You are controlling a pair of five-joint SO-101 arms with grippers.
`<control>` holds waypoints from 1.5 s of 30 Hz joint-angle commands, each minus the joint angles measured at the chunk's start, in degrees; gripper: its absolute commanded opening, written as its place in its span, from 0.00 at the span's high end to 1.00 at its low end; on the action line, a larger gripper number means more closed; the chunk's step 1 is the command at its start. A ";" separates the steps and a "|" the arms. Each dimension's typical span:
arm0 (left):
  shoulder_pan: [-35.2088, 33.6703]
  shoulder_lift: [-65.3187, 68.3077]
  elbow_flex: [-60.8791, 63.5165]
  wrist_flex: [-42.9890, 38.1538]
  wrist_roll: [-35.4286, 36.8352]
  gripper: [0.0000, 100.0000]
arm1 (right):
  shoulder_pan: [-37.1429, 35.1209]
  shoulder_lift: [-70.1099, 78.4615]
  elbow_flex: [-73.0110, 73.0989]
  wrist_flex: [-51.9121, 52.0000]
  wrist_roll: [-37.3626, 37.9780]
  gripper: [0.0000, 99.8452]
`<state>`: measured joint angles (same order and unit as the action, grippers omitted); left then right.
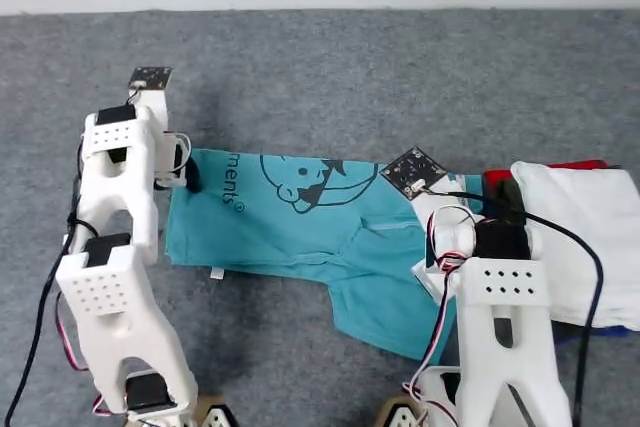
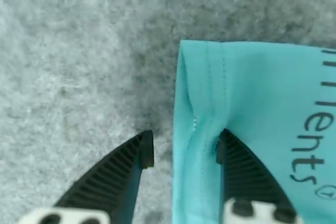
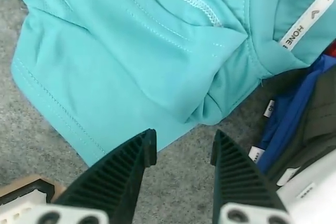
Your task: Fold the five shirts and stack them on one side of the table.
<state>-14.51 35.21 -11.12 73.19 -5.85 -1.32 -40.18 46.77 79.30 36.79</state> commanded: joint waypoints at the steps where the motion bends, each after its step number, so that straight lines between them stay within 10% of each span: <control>1: -0.09 -3.25 -0.31 -0.44 0.09 0.80 | 0.75 -1.45 -0.26 0.04 0.62 0.82; 28: 6.59 -21.01 5.76 16.44 0.00 0.80 | -6.81 -1.54 5.27 20.35 27.96 0.87; 45: 12.40 -21.01 10.42 13.89 -3.60 0.80 | -8.40 -1.45 20.84 3.65 39.91 0.85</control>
<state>-2.55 17.36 -0.57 87.52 -8.84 -8.79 -41.58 64.18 85.80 77.49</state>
